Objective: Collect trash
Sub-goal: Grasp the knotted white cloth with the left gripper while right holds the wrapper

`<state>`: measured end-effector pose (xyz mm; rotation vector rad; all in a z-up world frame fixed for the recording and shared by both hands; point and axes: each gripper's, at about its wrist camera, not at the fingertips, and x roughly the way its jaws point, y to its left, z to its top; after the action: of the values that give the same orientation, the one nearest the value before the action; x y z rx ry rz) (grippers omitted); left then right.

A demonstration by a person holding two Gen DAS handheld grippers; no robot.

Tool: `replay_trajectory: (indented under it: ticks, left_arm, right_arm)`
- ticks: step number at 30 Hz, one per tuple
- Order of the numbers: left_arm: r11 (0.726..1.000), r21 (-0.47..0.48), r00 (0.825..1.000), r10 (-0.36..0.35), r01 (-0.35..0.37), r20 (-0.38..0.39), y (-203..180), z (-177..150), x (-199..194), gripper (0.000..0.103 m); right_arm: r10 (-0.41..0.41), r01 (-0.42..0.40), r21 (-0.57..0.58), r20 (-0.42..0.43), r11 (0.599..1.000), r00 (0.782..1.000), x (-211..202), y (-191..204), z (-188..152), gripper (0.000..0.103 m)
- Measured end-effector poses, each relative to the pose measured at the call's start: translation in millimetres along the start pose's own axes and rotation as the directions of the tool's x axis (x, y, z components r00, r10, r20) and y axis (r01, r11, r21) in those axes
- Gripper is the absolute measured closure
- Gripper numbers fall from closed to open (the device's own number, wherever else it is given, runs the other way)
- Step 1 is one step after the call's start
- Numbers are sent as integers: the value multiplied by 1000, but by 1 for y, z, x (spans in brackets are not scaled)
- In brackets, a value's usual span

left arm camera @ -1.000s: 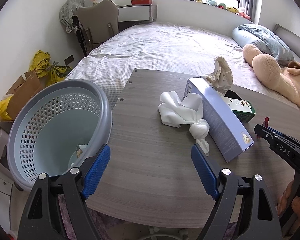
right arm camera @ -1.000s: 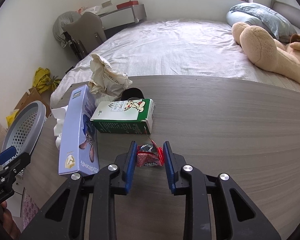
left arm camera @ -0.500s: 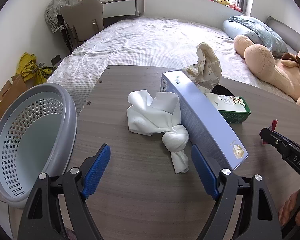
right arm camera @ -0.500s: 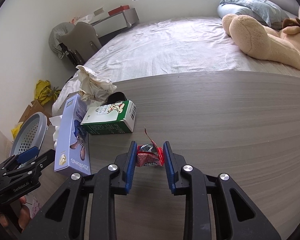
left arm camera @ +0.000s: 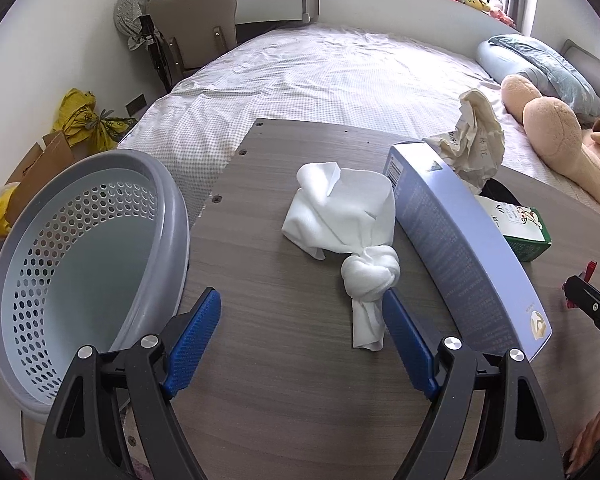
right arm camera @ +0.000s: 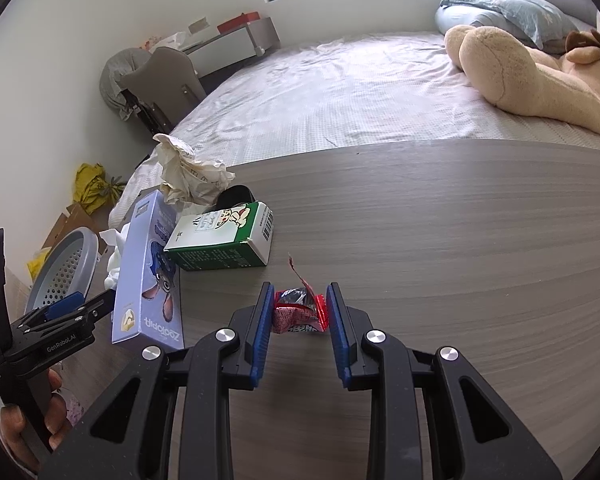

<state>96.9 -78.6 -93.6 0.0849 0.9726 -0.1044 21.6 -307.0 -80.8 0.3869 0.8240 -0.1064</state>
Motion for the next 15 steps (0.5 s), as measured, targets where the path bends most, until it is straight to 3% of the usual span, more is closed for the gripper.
replay_trajectory:
  ticks: [15]
  left_arm:
    - [999, 15, 1000, -28, 28, 3, -11, 15, 14, 24]
  right_arm:
    - [5, -5, 0, -5, 1000, 1000, 0, 0, 1, 74]
